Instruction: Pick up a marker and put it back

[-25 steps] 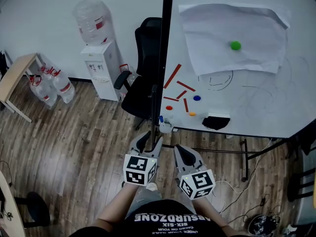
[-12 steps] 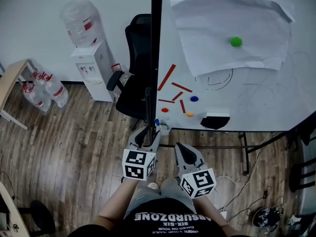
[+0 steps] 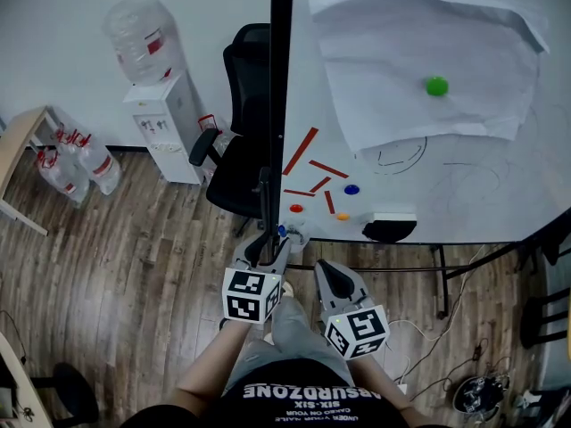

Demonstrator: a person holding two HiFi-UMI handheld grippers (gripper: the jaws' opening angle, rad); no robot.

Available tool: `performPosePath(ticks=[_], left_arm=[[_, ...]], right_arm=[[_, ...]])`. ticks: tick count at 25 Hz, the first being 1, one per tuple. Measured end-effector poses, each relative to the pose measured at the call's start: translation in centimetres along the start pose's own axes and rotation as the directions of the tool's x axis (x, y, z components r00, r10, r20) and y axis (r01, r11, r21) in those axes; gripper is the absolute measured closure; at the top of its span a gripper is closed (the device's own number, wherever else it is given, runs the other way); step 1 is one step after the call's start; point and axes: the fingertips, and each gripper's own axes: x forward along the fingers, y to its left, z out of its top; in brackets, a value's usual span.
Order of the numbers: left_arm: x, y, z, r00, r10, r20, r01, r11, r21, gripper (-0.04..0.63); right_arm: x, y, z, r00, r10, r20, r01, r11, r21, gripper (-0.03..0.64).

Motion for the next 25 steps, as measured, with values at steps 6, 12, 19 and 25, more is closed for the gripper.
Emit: performPosePath(ticks=[6, 12, 19, 25], left_arm=[[2.0, -0.2, -0.6, 0.999, -0.019, -0.045, 0.019, 1.0, 0.012, 0.434], [3.4, 0.7, -1.7, 0.996, -0.02, -0.086, 0.019, 1.0, -0.014, 0.436], [3.6, 1.1, -1.9, 0.996, -0.024, -0.086, 0.021, 0.999, -0.032, 0.448], [3.8, 0.8, -2.1, 0.994, -0.051, -0.092, 0.048, 0.998, -0.033, 0.519]], right_arm=[[1.8, -1.3, 0.7, 1.0, 0.005, 0.004, -0.005, 1.0, -0.003, 0.62], [3.0, -1.7, 0.7, 1.0, 0.013, -0.01, -0.013, 1.0, -0.008, 0.62], [4.0, -2.0, 0.5, 1.0, 0.016, -0.022, -0.016, 1.0, -0.007, 0.62], [4.4, -1.8, 0.5, 0.999, 0.02, -0.025, -0.02, 1.0, -0.005, 0.62]])
